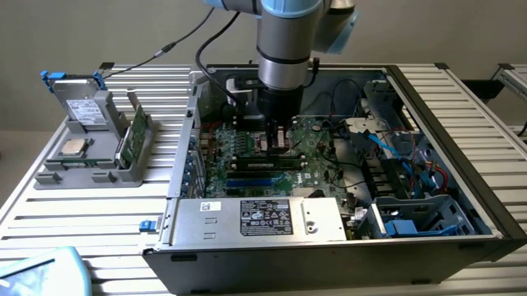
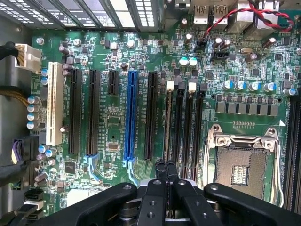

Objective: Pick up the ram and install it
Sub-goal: 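Press down the ram until it locks into place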

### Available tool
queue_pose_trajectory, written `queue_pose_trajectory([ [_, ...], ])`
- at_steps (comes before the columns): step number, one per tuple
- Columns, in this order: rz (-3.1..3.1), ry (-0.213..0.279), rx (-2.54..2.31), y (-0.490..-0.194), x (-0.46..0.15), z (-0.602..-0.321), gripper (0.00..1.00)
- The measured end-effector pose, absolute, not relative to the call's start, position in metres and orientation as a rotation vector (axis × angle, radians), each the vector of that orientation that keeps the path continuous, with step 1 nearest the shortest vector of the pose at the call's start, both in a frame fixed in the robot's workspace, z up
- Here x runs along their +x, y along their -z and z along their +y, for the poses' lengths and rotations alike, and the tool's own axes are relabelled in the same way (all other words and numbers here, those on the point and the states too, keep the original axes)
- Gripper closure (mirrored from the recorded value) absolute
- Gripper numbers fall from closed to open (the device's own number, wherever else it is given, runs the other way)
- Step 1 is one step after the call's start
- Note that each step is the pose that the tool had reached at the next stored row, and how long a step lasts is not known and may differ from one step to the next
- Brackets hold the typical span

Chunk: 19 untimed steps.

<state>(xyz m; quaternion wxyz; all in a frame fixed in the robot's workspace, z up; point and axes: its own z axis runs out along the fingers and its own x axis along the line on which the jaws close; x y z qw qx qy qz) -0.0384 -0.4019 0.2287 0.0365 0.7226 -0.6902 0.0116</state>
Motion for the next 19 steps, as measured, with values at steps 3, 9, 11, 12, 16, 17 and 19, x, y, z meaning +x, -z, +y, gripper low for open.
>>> queue_pose_trajectory([
  [3,-2.121,-0.038,2.22,-0.2285,-0.04,-0.4018,0.89],
  [9,-2.121,-0.039,2.22,-0.2285,-0.0417,-0.4015,0.89],
  [11,-2.121,-0.041,2.22,-0.2283,-0.0426,-0.4007,0.89],
  [12,-2.121,-0.043,2.22,-0.228,-0.0431,-0.4004,0.89],
  [16,-2.12,-0.048,2.218,-0.227,-0.0447,-0.3993,0.89],
  [17,-2.119,-0.05,2.218,-0.2267,-0.0452,-0.3991,0.89],
  [19,-2.118,-0.052,2.216,-0.2262,-0.0461,-0.3991,0.89],
])
